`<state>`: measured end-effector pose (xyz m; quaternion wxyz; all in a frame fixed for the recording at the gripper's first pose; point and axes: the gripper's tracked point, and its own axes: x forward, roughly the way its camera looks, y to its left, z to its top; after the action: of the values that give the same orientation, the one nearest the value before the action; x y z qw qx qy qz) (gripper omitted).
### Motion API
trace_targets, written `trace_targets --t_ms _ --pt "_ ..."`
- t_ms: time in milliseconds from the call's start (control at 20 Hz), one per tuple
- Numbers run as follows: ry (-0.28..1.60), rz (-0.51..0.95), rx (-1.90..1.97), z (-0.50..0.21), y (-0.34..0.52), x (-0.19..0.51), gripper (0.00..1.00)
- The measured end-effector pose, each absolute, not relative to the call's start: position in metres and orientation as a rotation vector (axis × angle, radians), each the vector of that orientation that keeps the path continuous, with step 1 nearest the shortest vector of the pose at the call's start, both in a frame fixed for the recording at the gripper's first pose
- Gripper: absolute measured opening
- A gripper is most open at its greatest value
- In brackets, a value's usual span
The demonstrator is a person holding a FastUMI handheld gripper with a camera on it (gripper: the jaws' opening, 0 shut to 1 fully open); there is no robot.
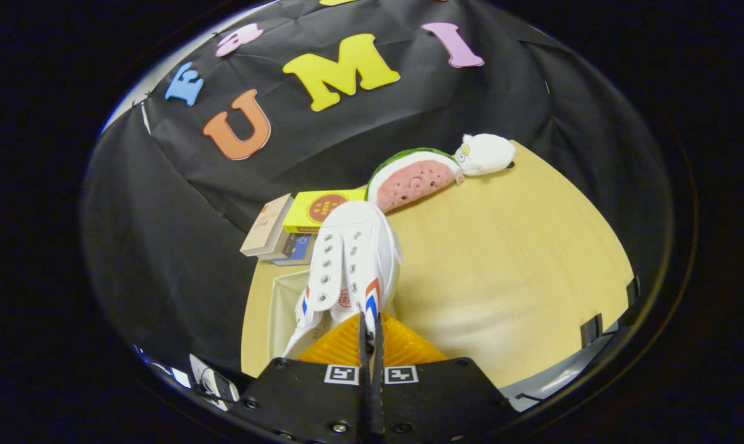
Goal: Open the storage box then place both shoes into the box .Put the left shoe in first, then the right shoe, with the right side of both shoes facing outward in a uniform manner.
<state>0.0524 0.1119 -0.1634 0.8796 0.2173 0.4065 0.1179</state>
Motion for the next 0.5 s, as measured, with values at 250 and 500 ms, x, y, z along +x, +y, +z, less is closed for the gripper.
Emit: trace_targets --t_ms 250,500 --pt "0.836 0.232 0.359 -0.183 0.16 0.05 0.0" --pt "0.862 0.208 0.305 -0.218 0.18 0.046 0.0"
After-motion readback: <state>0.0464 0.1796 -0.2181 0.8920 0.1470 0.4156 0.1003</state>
